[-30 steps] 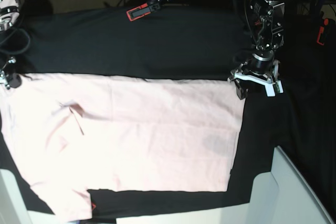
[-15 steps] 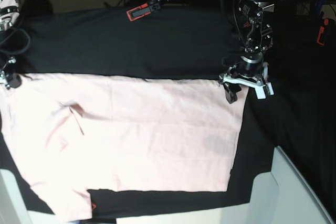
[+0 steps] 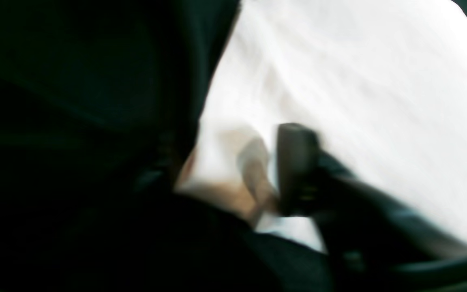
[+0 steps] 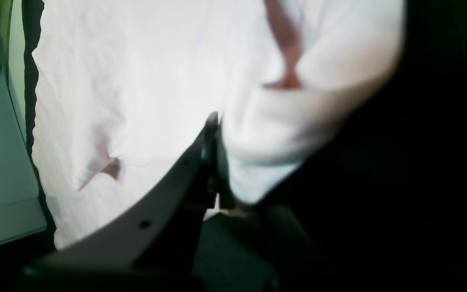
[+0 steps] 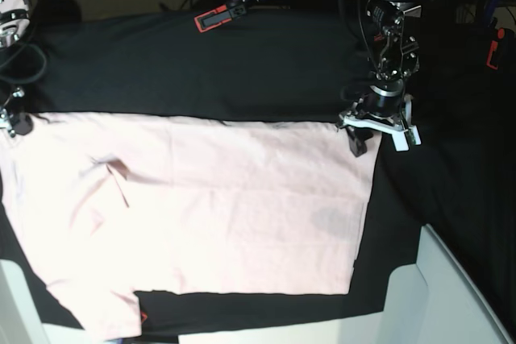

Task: Fold the T-shirt properly
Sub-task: 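Grasp the pink shirt's corners with the left and right grippers, then drag the gripped shirt toward the robot with both grippers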

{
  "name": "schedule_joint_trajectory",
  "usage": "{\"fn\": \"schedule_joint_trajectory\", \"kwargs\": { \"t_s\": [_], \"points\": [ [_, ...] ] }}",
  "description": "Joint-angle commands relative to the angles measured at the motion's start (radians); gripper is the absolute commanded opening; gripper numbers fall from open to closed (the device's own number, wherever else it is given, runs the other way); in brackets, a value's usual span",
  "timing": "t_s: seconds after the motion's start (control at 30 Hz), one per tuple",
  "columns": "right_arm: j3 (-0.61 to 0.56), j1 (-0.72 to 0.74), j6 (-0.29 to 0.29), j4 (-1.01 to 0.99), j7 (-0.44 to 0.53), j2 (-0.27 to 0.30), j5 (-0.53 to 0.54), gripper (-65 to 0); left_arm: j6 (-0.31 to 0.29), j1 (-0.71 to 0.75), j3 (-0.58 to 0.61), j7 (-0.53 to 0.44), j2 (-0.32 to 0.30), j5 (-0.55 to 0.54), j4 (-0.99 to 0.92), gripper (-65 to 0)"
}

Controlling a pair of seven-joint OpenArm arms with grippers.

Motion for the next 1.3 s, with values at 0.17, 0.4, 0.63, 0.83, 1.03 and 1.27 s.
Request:
{"fn": "schedule_joint_trajectory", "kwargs": {
  "t_s": [0.17,0.4,0.63,0.83,1.03,1.27],
  "points": [
    [-0.002,0.014,0.011,0.013,0.007,0.028,0.015,-65.0,-0.003,-0.003,-0.002,0.006,0.001,-0.001,0.007,-56.8],
    [-0.002,0.014,0.011,0.013,0.007,0.028,0.015,-65.0,-0.003,0.015,-0.004,0.0,0.001,-0.001,0.013,-57.3],
    [-0.002,0.014,0.011,0.013,0.007,0.028,0.015,-65.0,-0.003,0.043,-0.005,0.0,-0.001,-0.001,0.051,-65.0],
    [-0.002,0.012,0.011,0.013,0.007,0.026,0.015,-65.0,-0.003,0.065,-0.005,-0.002,-0.001,-0.001,0.073,-65.0],
    [-0.002,-0.006,0.011,0.022,0.007,0.026,0.015,-65.0,-0.003,0.066,-0.005,-0.002,-0.004,-0.001,0.073,-65.0],
    [-0.002,-0.034,0.011,0.023,0.007,0.034,0.02,-65.0,-0.003,0.095,-0.005,0.003,-0.004,-0.001,0.177,-65.0]
  ]
}}
